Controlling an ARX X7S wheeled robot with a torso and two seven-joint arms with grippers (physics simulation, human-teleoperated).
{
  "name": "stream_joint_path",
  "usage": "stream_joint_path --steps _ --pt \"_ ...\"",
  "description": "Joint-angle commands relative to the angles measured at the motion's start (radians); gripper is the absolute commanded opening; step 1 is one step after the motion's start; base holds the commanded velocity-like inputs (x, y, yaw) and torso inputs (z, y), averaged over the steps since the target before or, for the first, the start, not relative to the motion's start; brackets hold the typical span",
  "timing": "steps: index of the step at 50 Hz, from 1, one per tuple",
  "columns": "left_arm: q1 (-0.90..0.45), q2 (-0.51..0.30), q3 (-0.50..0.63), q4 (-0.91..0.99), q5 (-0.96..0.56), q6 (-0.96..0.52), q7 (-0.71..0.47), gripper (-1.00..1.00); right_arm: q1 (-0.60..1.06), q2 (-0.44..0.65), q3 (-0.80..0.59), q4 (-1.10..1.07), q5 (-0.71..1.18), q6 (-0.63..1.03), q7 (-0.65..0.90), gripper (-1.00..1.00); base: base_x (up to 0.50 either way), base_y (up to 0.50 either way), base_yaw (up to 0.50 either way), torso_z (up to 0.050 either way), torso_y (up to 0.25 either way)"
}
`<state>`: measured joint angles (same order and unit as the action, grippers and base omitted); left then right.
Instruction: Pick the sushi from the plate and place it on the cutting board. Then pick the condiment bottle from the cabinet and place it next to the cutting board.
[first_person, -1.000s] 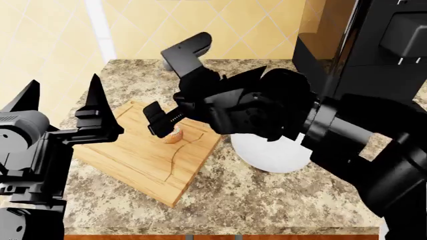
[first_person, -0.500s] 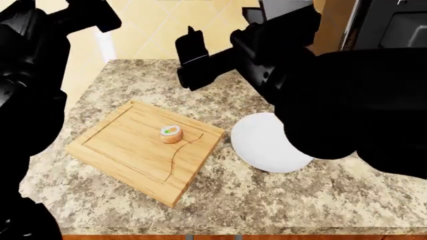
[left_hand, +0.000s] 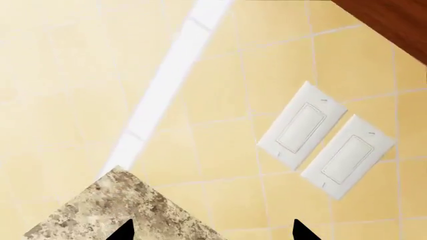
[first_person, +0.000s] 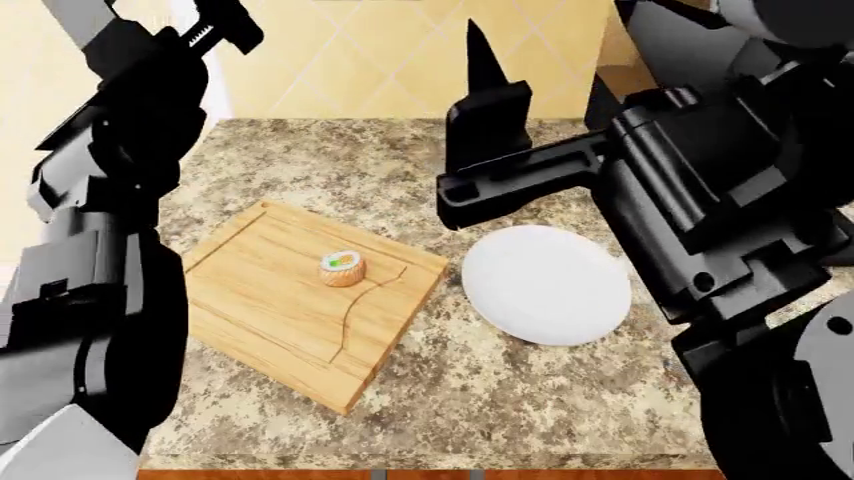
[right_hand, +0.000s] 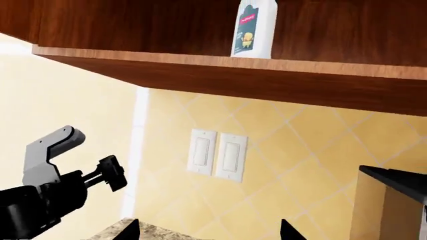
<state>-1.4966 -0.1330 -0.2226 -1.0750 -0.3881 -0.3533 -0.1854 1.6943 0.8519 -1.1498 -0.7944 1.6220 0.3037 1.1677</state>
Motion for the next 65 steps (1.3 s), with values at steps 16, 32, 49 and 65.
stream_joint_path --steps 16,32,49,65 --pt "0.056 0.059 -0.423 -0.234 0.368 0.130 0.426 1.00 0.145 0.079 0.110 -0.059 -0.040 0.014 0.114 1.00 0.00 0.00 0.00 0.000 0.000" --pt "0.055 0.063 -0.423 -0.234 0.385 0.152 0.451 1.00 0.252 0.125 0.137 -0.056 0.042 0.088 0.170 1.00 0.09 0.28 0.00 0.000 0.000" --pt "0.057 0.065 -0.411 -0.234 0.390 0.149 0.448 1.00 0.335 0.151 0.142 -0.055 0.123 0.171 0.195 1.00 0.23 0.46 0.00 0.000 0.000" --pt "0.057 0.065 -0.399 -0.234 0.388 0.147 0.449 1.00 0.390 0.089 0.132 0.053 0.135 0.241 0.120 1.00 0.50 0.03 0.00 0.000 0.000"
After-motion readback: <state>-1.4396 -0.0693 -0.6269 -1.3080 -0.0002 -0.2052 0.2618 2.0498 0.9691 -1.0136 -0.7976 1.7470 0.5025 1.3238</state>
